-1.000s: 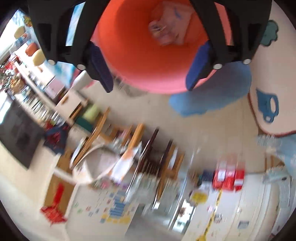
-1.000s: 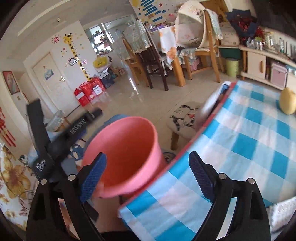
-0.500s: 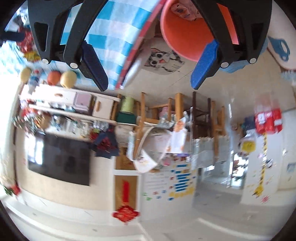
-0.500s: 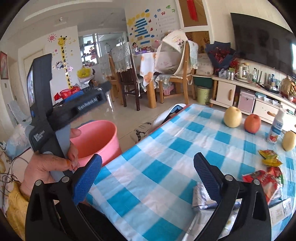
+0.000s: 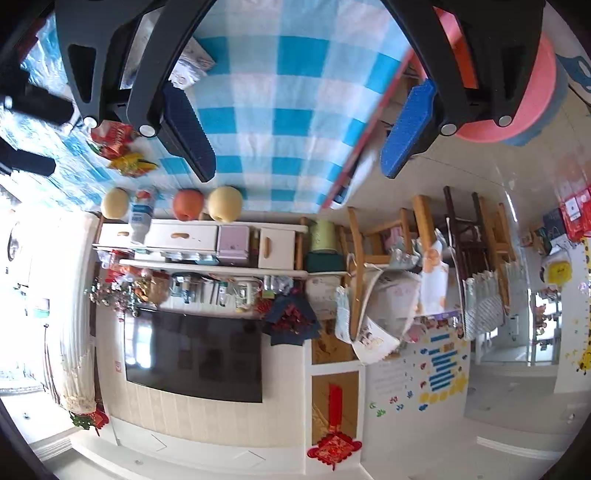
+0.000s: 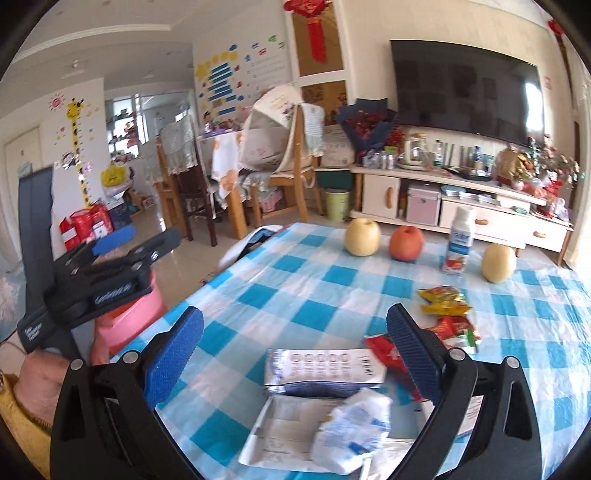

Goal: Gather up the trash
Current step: 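Bring both open tools back over the table, then grasp the white plastic bottle with the left tool while the right tool grasps the white milk carton, then lift the bottle with the left tool while the right tool lifts the milk carton, then carry both items over the pink bucket and open both tools to drop them, then bring both open tools back over the table toward the remaining wrappers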

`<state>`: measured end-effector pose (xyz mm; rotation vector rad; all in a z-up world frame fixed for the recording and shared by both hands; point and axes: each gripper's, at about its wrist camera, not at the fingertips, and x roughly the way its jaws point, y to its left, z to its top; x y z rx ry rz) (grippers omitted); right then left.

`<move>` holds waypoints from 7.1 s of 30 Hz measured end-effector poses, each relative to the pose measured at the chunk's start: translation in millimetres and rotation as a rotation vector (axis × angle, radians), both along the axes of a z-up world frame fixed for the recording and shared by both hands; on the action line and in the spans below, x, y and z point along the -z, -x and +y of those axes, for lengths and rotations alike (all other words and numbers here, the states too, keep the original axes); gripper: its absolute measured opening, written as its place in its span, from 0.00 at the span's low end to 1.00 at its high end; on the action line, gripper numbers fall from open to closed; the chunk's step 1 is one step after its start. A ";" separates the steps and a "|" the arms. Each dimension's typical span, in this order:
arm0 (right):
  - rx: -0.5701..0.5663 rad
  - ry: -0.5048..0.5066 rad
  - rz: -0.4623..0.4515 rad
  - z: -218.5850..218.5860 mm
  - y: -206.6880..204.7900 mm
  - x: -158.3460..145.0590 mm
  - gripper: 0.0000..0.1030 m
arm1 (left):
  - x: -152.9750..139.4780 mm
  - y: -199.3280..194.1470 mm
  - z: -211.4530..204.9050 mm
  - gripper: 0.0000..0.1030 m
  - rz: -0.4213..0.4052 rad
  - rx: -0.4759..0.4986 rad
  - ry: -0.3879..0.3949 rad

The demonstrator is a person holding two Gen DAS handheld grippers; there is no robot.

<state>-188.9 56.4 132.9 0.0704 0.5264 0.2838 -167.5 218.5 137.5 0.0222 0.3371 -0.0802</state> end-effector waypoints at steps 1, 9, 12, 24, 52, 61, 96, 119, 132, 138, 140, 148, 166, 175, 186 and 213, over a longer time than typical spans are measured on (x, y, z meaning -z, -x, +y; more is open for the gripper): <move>0.016 -0.009 0.000 -8.8 -0.8 -0.2 0.95 | 1.4 2.0 -4.9 0.89 0.007 0.021 0.007; 0.121 -0.065 -0.008 -73.6 0.5 2.2 0.95 | 9.3 18.0 -48.7 0.89 0.023 0.107 -0.012; 0.158 -0.077 -0.013 -94.3 1.8 4.8 0.95 | 11.7 22.8 -64.2 0.90 0.042 0.154 -0.025; 0.262 -0.104 0.039 -159.1 3.3 23.6 0.95 | 44.3 45.4 -132.8 0.91 0.255 0.320 -0.013; 0.219 -0.295 0.581 -198.3 -15.5 113.2 0.77 | 115.9 4.5 -184.1 0.62 0.529 0.267 0.014; 0.266 -0.255 0.561 -188.9 -33.7 129.0 0.74 | 120.8 -1.4 -189.5 0.41 0.510 0.251 -0.018; 0.369 -0.181 0.372 -201.9 -48.6 123.7 0.62 | 107.0 -28.3 -145.5 0.37 0.418 0.282 0.199; 0.284 -0.296 0.291 -163.5 -45.4 81.6 0.61 | 84.7 -36.1 -72.9 0.36 0.344 0.230 0.346; 0.126 -0.411 0.327 -96.5 -57.7 61.9 0.61 | 69.6 -34.5 -7.6 0.36 0.278 0.124 0.432; -0.015 -0.421 0.355 -29.6 -72.4 47.5 0.61 | 64.6 -34.1 46.3 0.36 0.231 0.003 0.493; -0.068 -0.423 0.364 -3.9 -78.0 42.4 0.61 | 63.3 -33.0 67.8 0.36 0.208 -0.049 0.510; -0.281 -0.409 0.381 116.2 -111.7 16.0 0.61 | 59.2 -16.5 155.0 0.36 0.099 -0.308 0.578; -0.515 -0.290 0.438 323.0 -169.5 28.5 0.79 | 87.1 5.1 254.4 0.47 0.102 -0.688 0.739; -0.379 -0.318 0.445 266.3 -157.7 41.7 0.86 | 80.8 -4.9 243.4 0.84 0.096 -0.685 0.600; -0.180 -0.157 0.325 145.1 -84.4 21.8 0.91 | 72.3 -4.8 190.6 0.90 0.035 -0.512 0.524; 0.130 -0.237 0.185 -82.6 -21.1 44.5 0.93 | 50.7 -1.0 28.2 0.93 0.134 -0.149 0.214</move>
